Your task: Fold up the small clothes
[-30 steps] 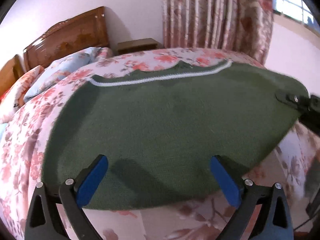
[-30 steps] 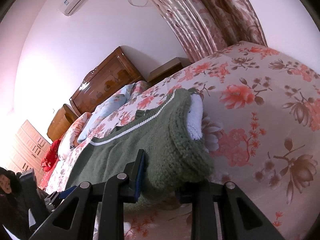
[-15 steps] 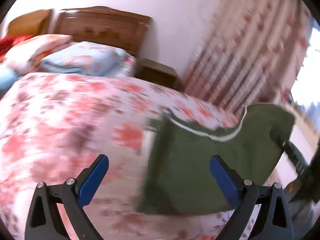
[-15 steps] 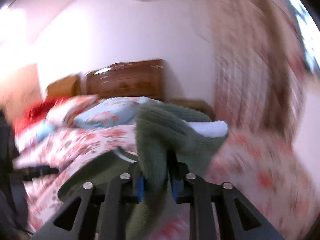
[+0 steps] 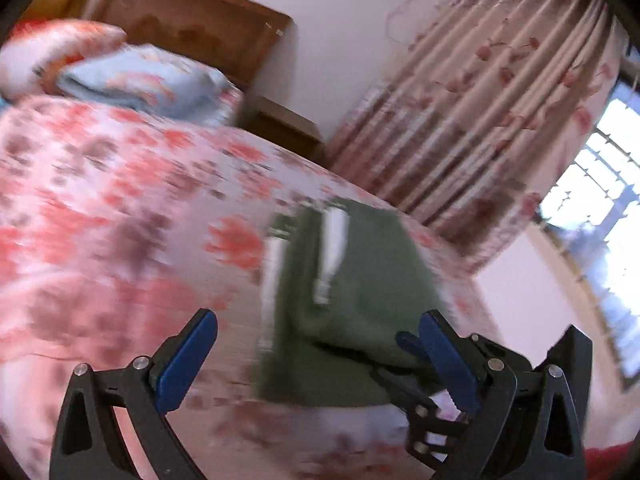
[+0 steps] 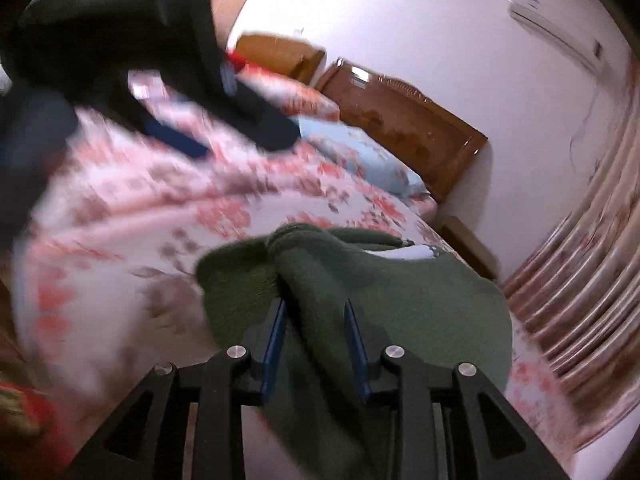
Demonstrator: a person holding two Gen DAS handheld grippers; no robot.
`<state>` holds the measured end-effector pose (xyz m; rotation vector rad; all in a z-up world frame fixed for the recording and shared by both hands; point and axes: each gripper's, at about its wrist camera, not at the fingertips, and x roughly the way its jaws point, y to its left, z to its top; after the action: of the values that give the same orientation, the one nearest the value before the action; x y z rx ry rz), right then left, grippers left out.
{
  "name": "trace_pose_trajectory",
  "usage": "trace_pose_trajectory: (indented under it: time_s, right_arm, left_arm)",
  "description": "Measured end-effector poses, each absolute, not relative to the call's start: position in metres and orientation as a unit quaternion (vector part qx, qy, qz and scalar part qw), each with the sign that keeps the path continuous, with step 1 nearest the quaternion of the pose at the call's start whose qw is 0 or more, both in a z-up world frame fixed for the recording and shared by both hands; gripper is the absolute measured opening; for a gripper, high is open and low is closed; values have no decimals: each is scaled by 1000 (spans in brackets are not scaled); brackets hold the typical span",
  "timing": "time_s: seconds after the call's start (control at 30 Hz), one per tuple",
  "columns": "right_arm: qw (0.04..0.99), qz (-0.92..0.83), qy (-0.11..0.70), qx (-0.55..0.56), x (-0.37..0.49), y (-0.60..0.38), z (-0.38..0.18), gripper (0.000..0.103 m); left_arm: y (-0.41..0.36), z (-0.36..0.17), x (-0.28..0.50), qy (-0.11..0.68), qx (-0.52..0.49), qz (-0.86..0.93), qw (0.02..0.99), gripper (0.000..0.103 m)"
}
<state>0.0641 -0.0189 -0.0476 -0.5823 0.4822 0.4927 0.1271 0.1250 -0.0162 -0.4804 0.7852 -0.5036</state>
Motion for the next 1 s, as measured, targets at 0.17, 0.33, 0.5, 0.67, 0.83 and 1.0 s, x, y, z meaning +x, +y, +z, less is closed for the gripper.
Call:
trace_pose_trajectory:
  time_s: [0.17, 0.33, 0.5, 0.67, 0.83, 1.0]
  right_arm:
    - [924, 229, 219, -216, 33, -70, -32, 31]
    - [942, 180, 227, -168, 25, -123, -37, 31]
    - [944, 163, 264, -109, 36, -147, -46, 31]
    - [945, 169, 260, -106, 33, -146, -47, 31]
    - [945, 173, 266, -79, 34, -152, -50, 31]
    - [942, 207, 257, -64, 25, -148, -47, 31]
  left_arm:
    - [97, -26, 134, 413, -231, -267, 840, 103]
    - [73, -22, 136, 426, -198, -253, 846, 103]
    - [58, -39, 151, 469, -205, -240, 825, 103]
    - [50, -46, 157, 481, -222, -231, 816, 103]
    - [65, -59, 188, 464, -319, -240, 790, 103]
    - [68, -59, 199, 454, -332, -232, 794, 103]
